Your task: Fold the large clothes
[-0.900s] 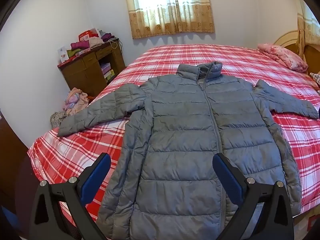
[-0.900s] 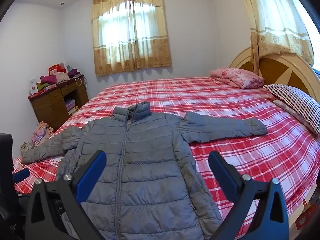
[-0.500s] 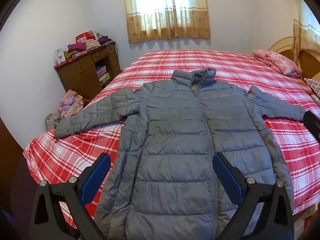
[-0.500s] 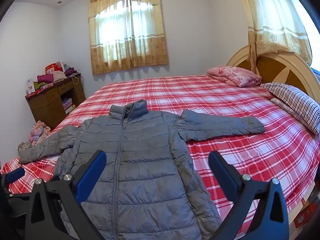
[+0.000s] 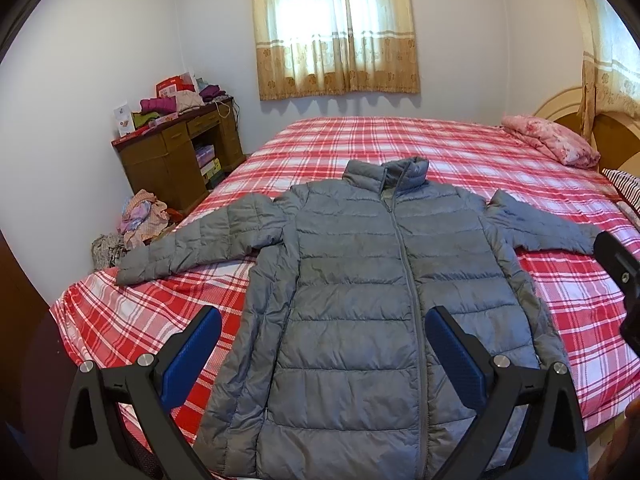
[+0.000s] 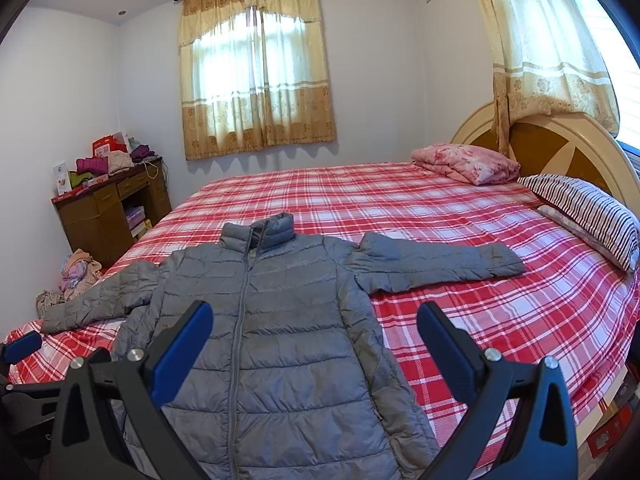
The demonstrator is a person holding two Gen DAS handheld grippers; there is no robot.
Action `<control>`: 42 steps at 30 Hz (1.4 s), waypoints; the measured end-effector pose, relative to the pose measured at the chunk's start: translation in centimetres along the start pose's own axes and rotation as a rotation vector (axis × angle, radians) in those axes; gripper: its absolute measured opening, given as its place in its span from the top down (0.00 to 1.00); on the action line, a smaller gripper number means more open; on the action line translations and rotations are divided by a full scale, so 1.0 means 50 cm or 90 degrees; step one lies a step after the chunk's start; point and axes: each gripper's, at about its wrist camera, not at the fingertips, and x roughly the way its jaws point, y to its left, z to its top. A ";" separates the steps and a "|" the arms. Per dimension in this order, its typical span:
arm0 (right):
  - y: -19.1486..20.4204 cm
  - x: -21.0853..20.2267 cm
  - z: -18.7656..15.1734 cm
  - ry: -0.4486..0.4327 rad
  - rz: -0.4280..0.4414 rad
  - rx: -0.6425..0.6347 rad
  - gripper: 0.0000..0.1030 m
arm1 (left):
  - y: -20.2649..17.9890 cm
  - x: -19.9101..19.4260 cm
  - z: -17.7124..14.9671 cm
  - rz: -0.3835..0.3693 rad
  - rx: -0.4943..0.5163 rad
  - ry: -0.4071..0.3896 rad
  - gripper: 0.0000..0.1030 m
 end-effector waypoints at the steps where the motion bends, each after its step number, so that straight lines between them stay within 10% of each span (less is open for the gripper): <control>1: 0.000 -0.001 0.000 0.000 0.000 0.000 0.00 | 0.000 -0.004 0.001 0.000 0.000 -0.004 0.01; 42: -0.004 -0.011 0.005 -0.005 -0.006 0.008 0.00 | 0.004 -0.019 0.010 0.005 -0.003 -0.013 0.01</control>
